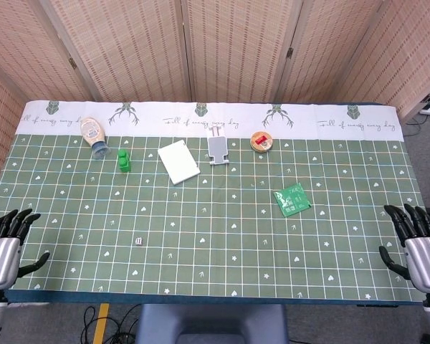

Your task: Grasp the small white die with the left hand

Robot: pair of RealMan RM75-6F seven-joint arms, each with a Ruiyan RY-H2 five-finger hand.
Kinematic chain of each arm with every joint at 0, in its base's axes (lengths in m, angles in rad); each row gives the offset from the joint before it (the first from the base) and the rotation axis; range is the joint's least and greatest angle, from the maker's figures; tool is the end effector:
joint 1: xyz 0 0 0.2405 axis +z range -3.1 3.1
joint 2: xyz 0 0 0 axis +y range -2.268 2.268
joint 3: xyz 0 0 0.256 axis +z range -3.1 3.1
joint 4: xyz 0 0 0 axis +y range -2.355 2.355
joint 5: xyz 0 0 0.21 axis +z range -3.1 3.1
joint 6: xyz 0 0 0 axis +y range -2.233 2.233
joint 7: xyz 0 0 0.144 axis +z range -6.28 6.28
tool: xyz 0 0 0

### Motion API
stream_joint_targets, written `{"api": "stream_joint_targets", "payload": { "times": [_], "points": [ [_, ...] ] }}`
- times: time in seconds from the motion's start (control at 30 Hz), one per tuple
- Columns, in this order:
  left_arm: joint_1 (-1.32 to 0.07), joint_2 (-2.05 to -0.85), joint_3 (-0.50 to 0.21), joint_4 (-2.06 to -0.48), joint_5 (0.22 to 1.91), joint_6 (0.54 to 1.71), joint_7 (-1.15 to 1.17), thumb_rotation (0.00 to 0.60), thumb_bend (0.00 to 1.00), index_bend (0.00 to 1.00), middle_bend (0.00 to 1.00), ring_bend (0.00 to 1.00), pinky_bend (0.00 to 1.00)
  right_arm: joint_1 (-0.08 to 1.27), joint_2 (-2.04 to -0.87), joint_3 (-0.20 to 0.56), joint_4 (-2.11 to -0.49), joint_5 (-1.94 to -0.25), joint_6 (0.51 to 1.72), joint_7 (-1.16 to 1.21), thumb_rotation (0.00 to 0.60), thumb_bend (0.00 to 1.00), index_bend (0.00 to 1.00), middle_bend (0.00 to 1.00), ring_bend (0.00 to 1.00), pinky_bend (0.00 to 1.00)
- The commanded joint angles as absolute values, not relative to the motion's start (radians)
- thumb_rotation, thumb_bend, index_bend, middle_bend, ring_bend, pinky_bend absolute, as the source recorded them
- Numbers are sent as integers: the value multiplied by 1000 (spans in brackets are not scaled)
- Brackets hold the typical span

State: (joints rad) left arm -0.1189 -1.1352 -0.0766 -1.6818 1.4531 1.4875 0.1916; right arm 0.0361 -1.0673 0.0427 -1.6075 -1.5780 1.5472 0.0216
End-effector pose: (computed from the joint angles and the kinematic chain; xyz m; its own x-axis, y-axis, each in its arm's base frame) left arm -0.2929 0.1952 0.1540 0.4841 -0.0304 0.8745 0.8749 0.0016 -0.4843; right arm -0.3106 -0.1642 0.1785 0.4297 0.0344 0.9023 -0.9014 -0.0417 0.4309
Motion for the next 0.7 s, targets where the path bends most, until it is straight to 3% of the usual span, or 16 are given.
{"api": "stream_joint_targets", "payload": {
  "times": [0.03,0.1,0.2,0.43,0.7],
  "points": [
    [-149,-1142,-89,-1660,1477,1466,182,600,245,250,176,149,194,39,-1065,44,-1611,-1578,1544,18,600,301,80,132,0,22],
    [-178,-1151,-97,-1637,1504,1448,165,600,262,291,225,195,269,44,-1061,45,-1617,-1581,1539,12,600,301,80,132,0,21],
    [-228,-1160,-98,-1599,1556,1407,135,600,262,320,339,313,501,50,-1056,48,-1625,-1585,1536,6,600,301,80,133,0,22],
    [-354,-1184,-85,-1529,1636,1266,99,600,262,407,568,513,820,55,-1052,48,-1634,-1581,1528,-1,600,301,80,136,0,22],
    [-450,-1257,-70,-1461,1624,1127,84,600,261,430,747,665,917,64,-1058,50,-1626,-1571,1511,2,600,301,80,136,0,22]
  ]
}}
